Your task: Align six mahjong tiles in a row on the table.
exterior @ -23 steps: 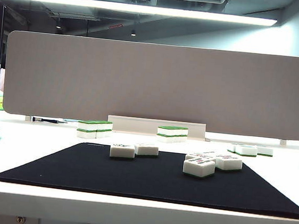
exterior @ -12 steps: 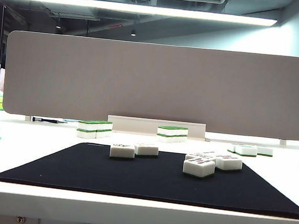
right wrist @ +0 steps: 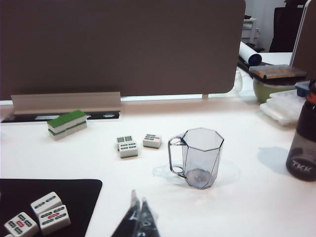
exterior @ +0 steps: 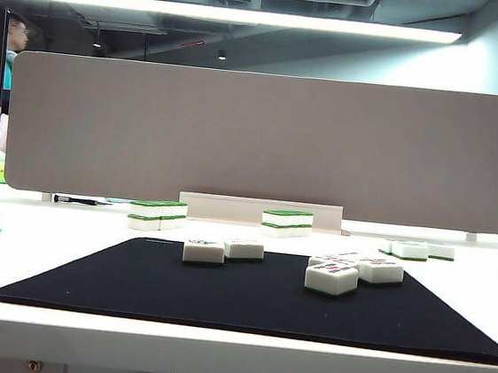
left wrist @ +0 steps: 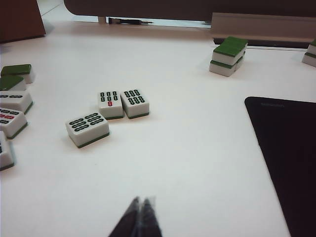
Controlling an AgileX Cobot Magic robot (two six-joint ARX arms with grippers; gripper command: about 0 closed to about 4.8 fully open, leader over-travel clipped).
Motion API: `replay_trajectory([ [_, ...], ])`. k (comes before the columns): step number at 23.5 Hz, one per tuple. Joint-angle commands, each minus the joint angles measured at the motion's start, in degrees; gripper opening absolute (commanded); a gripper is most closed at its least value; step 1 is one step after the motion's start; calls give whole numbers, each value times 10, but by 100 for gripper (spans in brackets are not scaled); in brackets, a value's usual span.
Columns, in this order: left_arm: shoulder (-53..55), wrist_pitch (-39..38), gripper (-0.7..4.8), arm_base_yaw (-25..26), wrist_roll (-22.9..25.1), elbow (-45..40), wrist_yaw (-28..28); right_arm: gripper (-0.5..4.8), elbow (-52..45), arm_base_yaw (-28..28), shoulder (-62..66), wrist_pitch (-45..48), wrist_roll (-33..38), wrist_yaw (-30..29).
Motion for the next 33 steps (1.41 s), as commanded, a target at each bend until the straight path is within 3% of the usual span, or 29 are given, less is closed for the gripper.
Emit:
replay_trajectory([
  [1,0,-7,-6,0,4,-1,-2,-1,33,1,-5,-40,-1,-2],
  [9,0,-7,-6,0,4,-1,-2,-1,120,1,-5,-152,-1,-33],
  [13,0,-7,-6,0,4,-1,-2,-1,155,1,-5,-205,-1,-107],
  [19,0,-7,-6,0,4,0,-2,-1,185,0,-5,-248,-1,-157],
  [22,0,-7,-6,0,4,-1,-2,-1,207,0,-5,-289,-1,-219],
  [28,0,-7,-6,0,5,0,-2,-1,235,0,-5,-363,-1,-279],
  [33,0,-6,-6,0,3,0,0,-1,238,0,-5,-402,-1,-287],
])
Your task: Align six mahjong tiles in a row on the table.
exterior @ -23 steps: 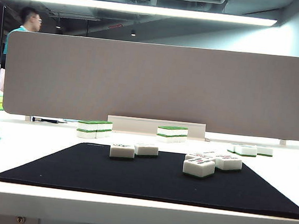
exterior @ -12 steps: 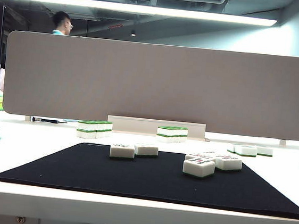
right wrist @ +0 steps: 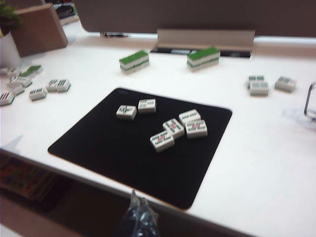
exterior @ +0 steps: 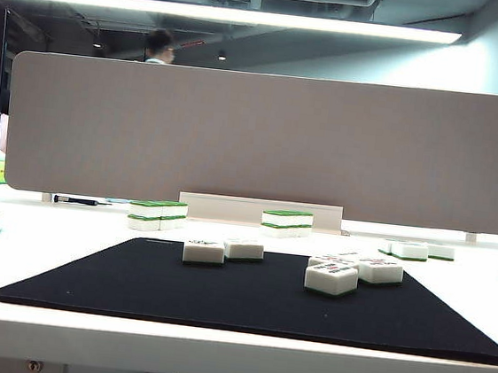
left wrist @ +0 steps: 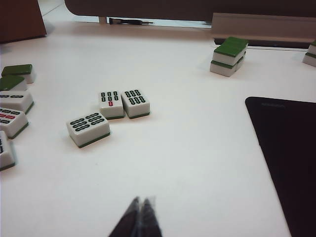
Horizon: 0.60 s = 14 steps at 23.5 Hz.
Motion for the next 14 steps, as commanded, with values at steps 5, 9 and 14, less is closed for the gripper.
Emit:
replay_trajectory([
  [5,0,7,-1,0,-138,3,56,-1,3,0,-7,-38,-1,-4],
  [9,0,12,-1,0,-150,22,97,-1,3,0,-7,-39,-1,-4],
  [14,0,3,-1,0,-150,84,113,-1,3,0,-7,-38,-1,-4],
])
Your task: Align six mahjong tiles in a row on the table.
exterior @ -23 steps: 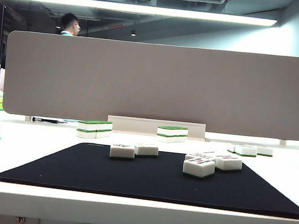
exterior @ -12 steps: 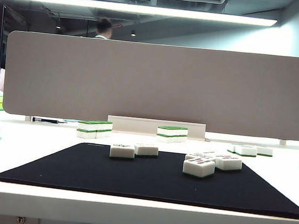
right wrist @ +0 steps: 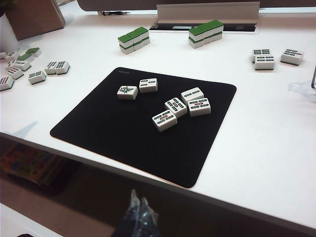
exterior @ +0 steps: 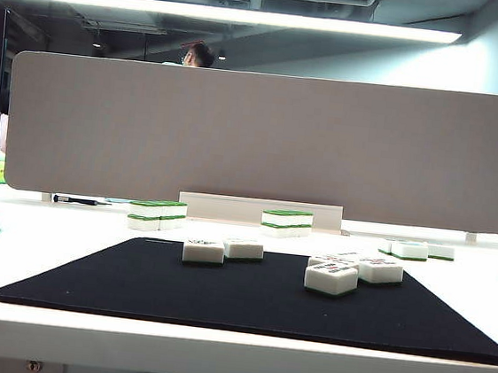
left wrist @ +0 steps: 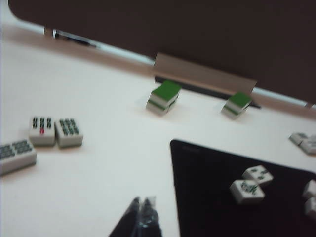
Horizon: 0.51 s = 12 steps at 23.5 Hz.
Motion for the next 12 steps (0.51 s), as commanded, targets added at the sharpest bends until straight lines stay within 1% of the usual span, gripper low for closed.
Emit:
replay_trajectory([
  [1,1,0,-1,0,-3,30,16,-1,3,0,-7,5,-1,-2],
  [4,4,-18,2,0,-3,68,33,-1,3,0,-7,5,-1,-2],
  [6,16,-28,28,0,-3,90,45,-1,3,0,-7,5,-1,-3],
  [8,33,-34,30,0,-2,110,54,-1,2,0,-7,5,-1,-3],
  [11,77,-37,30,0,8,144,73,-1,2,0,-7,2,-1,-3],
  [12,109,-37,30,0,9,165,84,-1,2,0,-7,0,-1,-3],
])
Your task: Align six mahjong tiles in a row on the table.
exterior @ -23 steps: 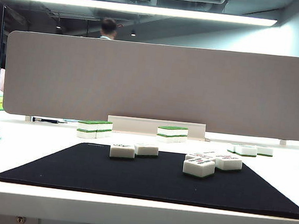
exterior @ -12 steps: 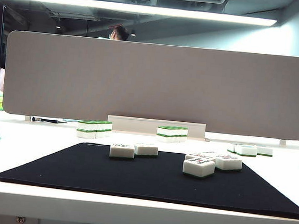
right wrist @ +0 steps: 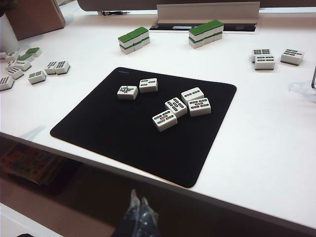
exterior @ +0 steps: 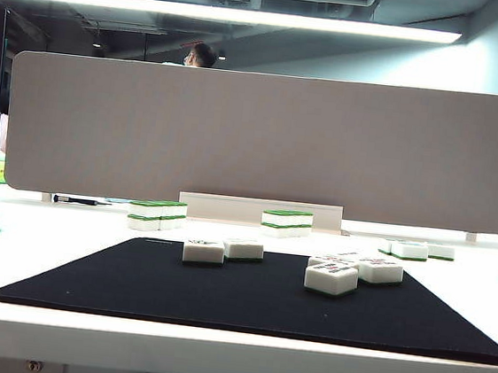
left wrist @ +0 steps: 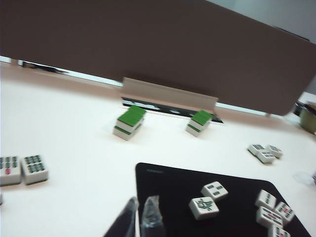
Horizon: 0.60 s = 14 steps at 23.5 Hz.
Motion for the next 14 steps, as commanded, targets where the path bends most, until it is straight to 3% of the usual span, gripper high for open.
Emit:
replay_trajectory([
  [1,69,5,30,0,12,49,33,-1,2,1,-7,0,-1,-3],
  [5,159,5,29,0,49,104,64,-1,2,1,-7,0,-1,-2],
  [14,390,-4,29,0,48,259,103,-1,2,1,-7,0,-1,-2],
])
